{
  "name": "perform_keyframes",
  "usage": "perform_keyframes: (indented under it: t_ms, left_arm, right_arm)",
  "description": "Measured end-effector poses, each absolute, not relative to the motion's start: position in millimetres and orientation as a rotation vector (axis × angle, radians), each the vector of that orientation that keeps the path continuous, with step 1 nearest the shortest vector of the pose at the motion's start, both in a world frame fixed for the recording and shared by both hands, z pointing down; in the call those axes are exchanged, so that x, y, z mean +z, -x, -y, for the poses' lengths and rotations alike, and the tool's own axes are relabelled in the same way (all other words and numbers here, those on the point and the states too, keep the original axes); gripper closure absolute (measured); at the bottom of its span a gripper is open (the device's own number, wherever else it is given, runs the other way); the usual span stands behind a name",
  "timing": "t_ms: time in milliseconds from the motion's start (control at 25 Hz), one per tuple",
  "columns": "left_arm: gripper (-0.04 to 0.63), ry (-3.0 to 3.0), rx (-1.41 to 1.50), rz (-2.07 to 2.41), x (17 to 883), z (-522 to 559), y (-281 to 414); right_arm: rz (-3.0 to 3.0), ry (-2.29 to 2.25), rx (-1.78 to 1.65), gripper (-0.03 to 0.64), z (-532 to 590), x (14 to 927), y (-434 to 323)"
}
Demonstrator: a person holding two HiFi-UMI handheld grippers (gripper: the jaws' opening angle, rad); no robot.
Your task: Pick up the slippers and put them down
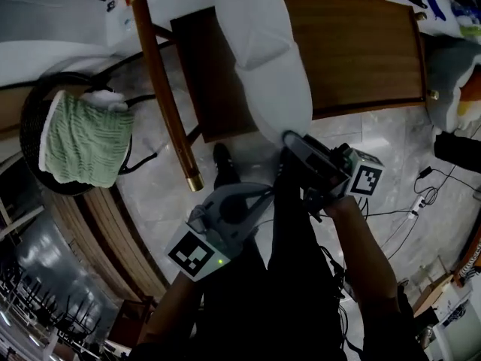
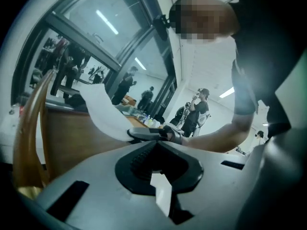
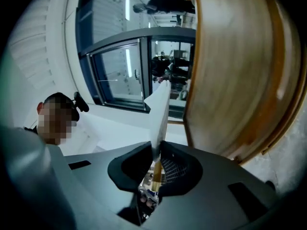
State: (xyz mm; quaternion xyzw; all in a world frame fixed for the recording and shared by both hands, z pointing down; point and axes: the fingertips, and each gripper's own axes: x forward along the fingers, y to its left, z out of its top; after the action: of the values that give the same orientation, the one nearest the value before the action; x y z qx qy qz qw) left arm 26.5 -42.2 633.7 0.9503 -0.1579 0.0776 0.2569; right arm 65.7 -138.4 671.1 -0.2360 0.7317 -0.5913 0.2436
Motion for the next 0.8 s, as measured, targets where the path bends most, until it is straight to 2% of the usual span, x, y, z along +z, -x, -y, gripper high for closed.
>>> perform_keyframes:
  t_ms: [240,400,520,800]
  left_arm:
    - [0.584,-2.623,0.125,0.548,533.5,65.2,-0.7]
    - [0.584,-2.745,0.0,0.654,457.7,123.3,11.1]
    - [0.584,-2.831,0.061,0.675,414.5,141.0,15.6]
    - [0.584,-2.997,-0.024,0.653,302.8,149.0,5.5]
  right_arm:
    - [-2.116,0.677,-1.373,0.557,140.5,549.5,-78.5]
    - [-2.244,0.62,-1.117,0.557,168.4,459.3,-93.9]
    - [-2.28,0.599,-0.995,0.557,168.3,394.1,-100.2]
    - [-2.203,0.506,-0.803,0.558,156.1,300.4,-126.8]
